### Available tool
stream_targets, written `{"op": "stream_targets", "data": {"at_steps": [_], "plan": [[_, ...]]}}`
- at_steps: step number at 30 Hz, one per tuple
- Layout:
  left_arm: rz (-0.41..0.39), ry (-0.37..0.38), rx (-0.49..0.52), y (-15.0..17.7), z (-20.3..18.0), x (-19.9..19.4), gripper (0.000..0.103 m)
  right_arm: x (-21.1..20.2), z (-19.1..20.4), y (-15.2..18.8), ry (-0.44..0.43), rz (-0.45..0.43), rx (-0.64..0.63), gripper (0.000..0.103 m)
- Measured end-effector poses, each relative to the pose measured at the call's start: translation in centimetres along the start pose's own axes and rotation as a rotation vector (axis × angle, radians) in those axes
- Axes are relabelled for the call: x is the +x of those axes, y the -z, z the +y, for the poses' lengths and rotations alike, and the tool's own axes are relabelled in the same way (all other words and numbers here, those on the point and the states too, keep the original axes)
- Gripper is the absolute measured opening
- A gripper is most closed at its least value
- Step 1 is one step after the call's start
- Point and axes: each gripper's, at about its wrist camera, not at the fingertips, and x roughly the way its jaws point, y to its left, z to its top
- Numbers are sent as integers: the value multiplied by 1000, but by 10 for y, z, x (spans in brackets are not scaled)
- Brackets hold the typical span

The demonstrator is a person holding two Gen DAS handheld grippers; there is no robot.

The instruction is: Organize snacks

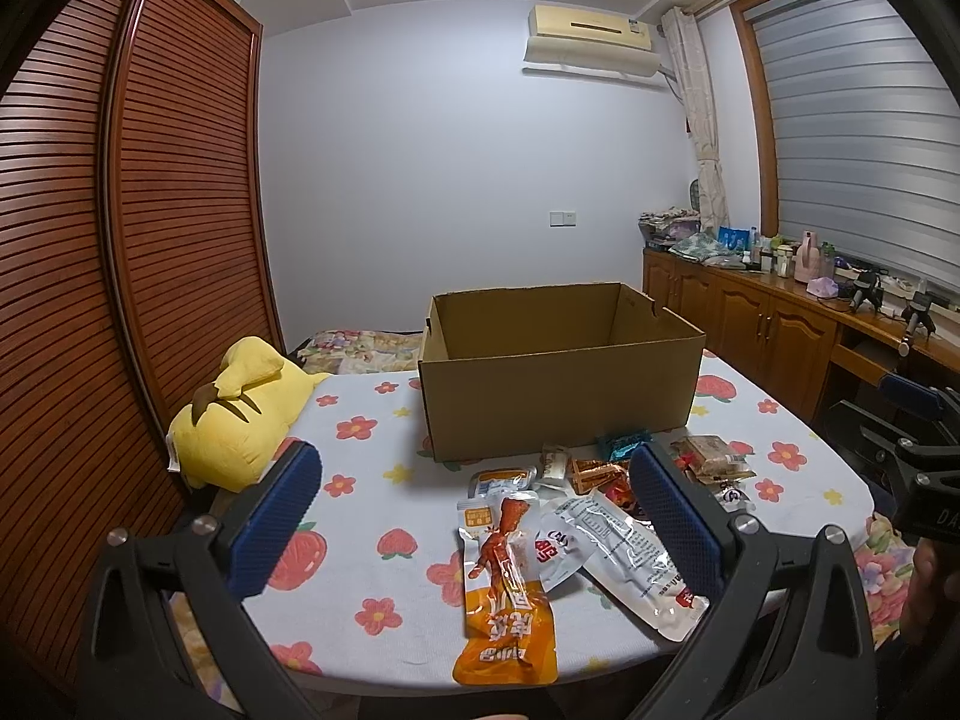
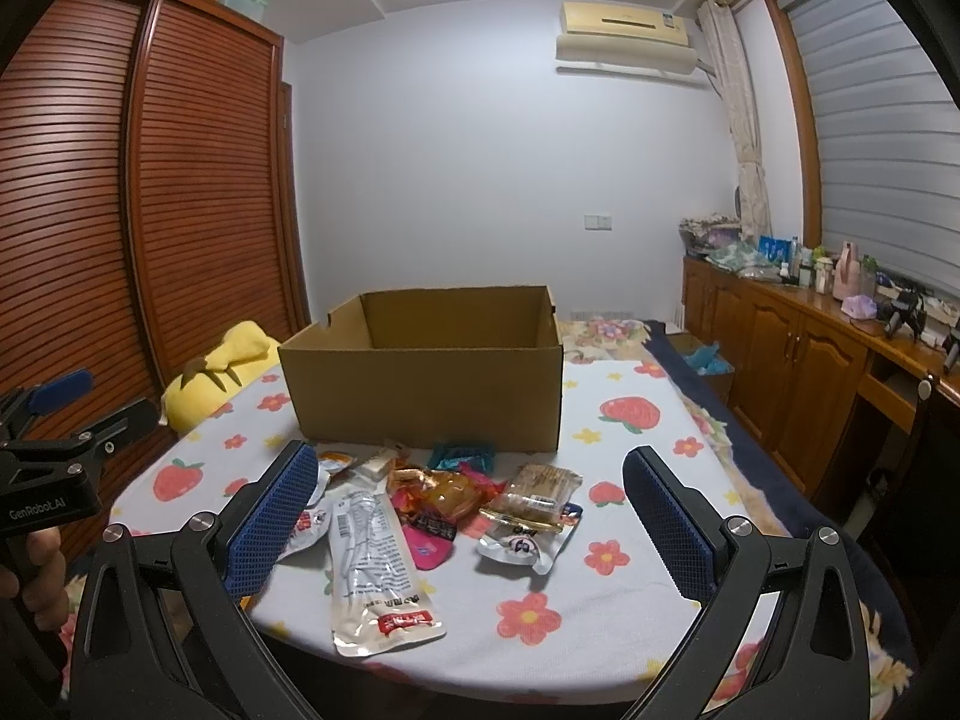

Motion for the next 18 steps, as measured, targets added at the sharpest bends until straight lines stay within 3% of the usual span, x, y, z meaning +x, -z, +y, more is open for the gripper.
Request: {"op": "stream_targets", "data": {"at_steps": [18], "plan": [[18,14,2,2,-3,-1,103,0,8,-3,-12,12,-6,103]]}}
